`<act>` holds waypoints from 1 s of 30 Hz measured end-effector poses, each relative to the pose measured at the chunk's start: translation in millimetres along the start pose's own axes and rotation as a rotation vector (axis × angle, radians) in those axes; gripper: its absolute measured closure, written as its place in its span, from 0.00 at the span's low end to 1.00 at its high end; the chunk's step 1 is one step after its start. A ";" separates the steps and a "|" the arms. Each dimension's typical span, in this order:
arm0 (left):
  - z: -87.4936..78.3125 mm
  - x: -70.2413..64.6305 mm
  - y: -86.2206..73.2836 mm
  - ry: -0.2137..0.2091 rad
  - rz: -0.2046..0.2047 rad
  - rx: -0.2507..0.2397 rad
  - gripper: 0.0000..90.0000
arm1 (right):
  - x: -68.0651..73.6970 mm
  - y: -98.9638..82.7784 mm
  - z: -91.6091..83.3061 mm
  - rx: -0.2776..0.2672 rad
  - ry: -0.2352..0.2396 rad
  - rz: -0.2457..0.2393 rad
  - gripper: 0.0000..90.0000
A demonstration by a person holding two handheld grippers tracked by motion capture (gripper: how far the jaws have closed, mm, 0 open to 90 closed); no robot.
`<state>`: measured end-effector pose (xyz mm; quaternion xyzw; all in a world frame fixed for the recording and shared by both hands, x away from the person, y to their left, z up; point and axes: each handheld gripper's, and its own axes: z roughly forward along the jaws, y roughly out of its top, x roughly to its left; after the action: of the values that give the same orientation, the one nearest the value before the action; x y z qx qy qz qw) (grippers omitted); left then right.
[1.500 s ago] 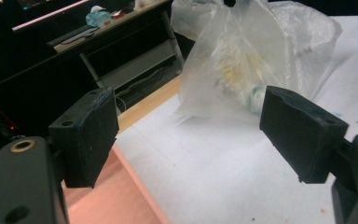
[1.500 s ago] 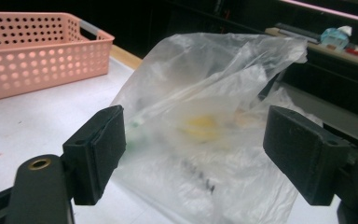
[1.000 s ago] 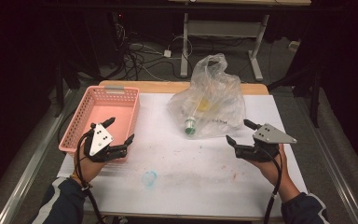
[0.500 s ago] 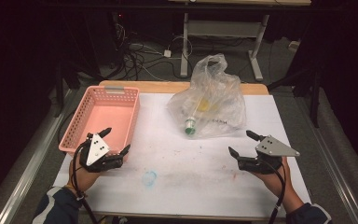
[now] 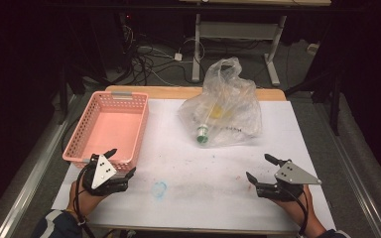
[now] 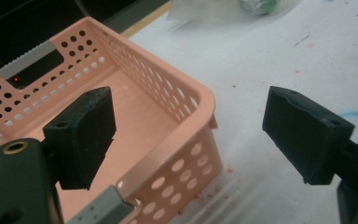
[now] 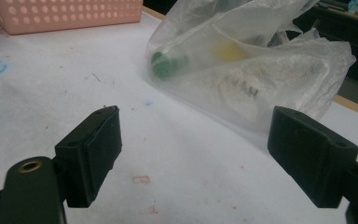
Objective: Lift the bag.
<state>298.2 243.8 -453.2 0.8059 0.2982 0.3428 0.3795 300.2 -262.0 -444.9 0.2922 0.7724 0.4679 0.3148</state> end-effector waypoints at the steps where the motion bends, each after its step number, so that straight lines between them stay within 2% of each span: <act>1: -0.3 -0.7 -1.5 -0.006 0.001 0.004 0.19 | 1.0 -2.2 -1.0 0.000 -0.005 -0.004 0.20; 6: -4.1 -4.1 -6.6 -0.016 0.005 0.022 0.19 | 7.0 -11.5 -4.7 0.022 -0.008 -0.007 0.20; 12: -10.0 -8.6 -8.0 -0.006 0.015 0.008 0.16 | 17.2 -23.5 -11.5 0.026 -0.009 0.006 0.20; 14: -10.8 -9.9 -8.1 -0.003 0.020 0.006 0.16 | 21.1 -26.9 -13.0 0.035 -0.004 -0.012 0.20; 20: -11.1 -8.9 -7.7 -0.005 0.014 0.007 0.16 | 21.8 -24.9 -14.8 0.019 -0.015 -0.035 0.20; 24: -11.7 -9.5 -7.8 -0.009 0.021 0.007 0.16 | 21.2 -23.6 -16.3 0.004 -0.020 -0.034 0.20; 30: -13.1 -10.0 -7.8 -0.013 0.022 0.007 0.16 | 24.9 -22.3 -17.2 0.009 -0.017 -0.052 0.20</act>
<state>280.4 245.8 -456.5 0.8128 0.2879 0.3406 0.3749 267.9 -261.4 -464.2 0.2777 0.7790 0.4536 0.3321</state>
